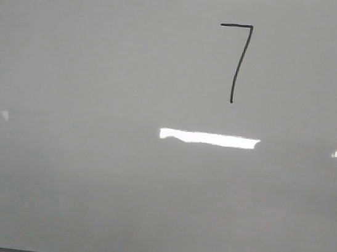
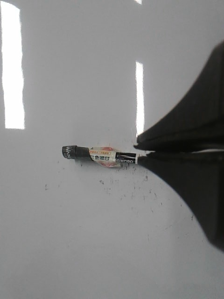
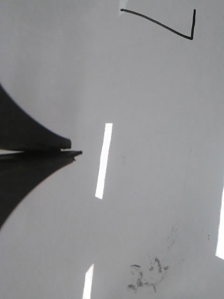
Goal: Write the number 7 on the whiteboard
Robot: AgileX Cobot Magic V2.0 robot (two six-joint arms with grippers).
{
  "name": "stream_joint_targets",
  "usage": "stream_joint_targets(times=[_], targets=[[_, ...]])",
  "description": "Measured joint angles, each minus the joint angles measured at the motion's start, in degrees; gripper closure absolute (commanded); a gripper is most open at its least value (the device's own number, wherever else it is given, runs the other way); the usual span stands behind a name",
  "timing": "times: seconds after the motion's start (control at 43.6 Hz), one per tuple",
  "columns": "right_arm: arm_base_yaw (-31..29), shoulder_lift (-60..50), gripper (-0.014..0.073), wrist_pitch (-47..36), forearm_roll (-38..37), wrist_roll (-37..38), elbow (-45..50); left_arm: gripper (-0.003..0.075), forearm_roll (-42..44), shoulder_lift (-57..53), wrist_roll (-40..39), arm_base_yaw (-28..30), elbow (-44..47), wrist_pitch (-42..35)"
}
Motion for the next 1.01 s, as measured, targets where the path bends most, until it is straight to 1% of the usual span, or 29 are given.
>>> stream_joint_targets(times=[0.183, 0.39, 1.008], targets=[[0.0, 0.0, 0.0711, -0.28, 0.0, 0.14, 0.0, 0.0741, 0.0, 0.0, 0.0, 0.0, 0.0, 0.0], [0.0, 0.0, 0.0711, -1.48, -0.12, 6.62, 0.0, 0.0741, 0.0, 0.0, 0.0, 0.0, 0.0, 0.0], [0.0, 0.0, 0.0711, -1.57, -0.33, 7.27, 0.0, 0.0741, 0.0, 0.0, 0.0, 0.0, 0.0, 0.0]])
